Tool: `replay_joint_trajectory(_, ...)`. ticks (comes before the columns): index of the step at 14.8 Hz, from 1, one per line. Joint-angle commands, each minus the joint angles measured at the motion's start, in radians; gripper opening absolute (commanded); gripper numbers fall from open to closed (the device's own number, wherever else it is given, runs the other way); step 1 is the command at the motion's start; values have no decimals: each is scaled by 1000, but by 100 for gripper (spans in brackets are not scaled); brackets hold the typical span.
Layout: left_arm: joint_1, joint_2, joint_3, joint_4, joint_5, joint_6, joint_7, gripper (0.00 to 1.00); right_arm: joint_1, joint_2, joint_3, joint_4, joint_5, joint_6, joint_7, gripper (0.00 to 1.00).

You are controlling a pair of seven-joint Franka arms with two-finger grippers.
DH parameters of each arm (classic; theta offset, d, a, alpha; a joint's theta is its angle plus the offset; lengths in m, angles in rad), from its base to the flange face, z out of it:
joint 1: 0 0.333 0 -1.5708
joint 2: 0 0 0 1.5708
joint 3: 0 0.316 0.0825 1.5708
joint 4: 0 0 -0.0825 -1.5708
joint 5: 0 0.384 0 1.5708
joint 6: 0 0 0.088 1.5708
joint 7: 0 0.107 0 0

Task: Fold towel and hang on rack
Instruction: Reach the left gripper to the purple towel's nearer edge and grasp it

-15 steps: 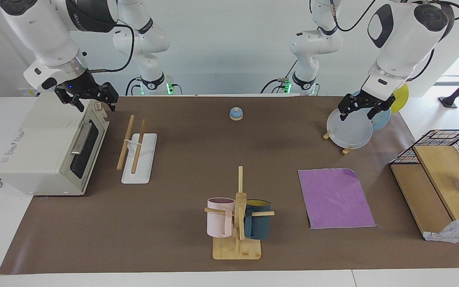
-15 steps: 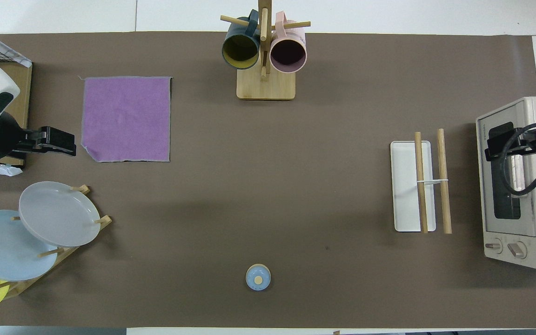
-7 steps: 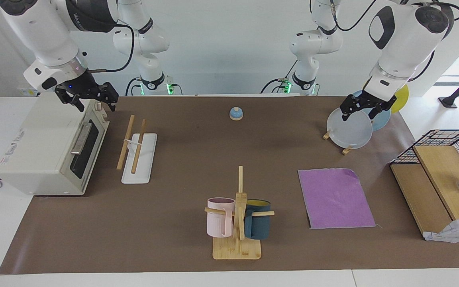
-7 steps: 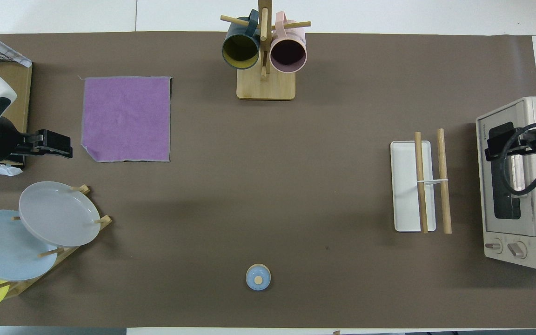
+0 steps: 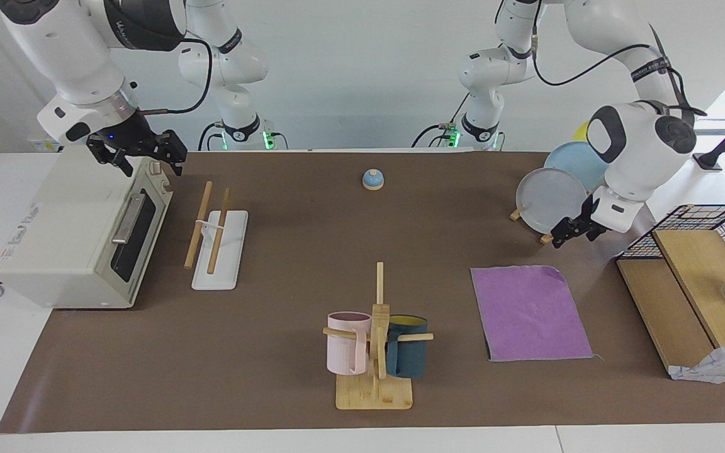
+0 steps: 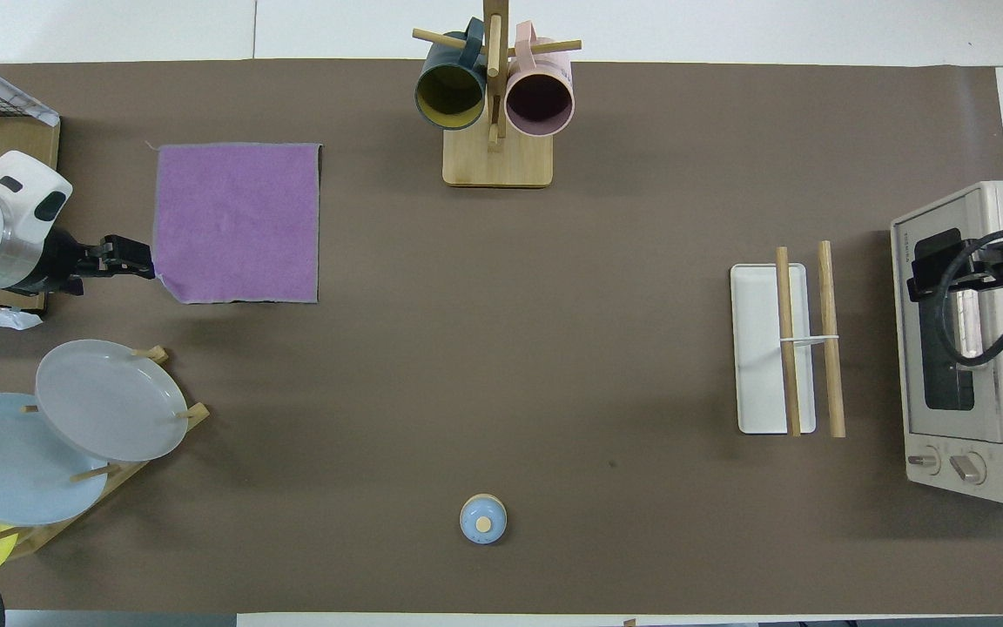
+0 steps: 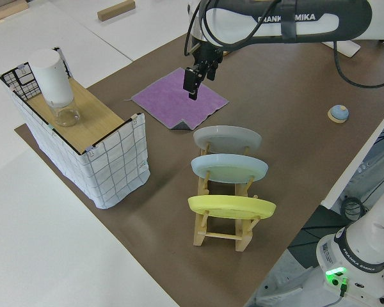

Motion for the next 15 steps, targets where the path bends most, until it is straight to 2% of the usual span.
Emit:
replay_joint_trajectory(1, 21, 31, -4, -45, 2, 109, -46, 99, -9, -18, 3, -22, 20, 7, -18, 100)
replay_joint_trajectory(4, 4, 77, -6, -39, 2, 151, -205, 95, -9, -20, 3, -22, 20, 7, -19, 100)
replay_joint_trajectory(7, -11, 131, -6, -36, 2, 217, -253, 90, -9, -20, 3, -24, 19, 7, -19, 100)
replay_joint_trajectory(9, -8, 136, -6, -30, 2, 218, -256, 82, -9, -20, 3, -24, 19, 7, -18, 100)
replay_joint_trajectory(11, -3, 136, -6, -35, 2, 217, -259, 70, -9, -20, 3, -24, 20, 5, -19, 100)
replay_joint_trajectory(15, -2, 134, -6, -39, 2, 211, -304, 60, -9, -20, 3, -24, 20, 7, -19, 100)
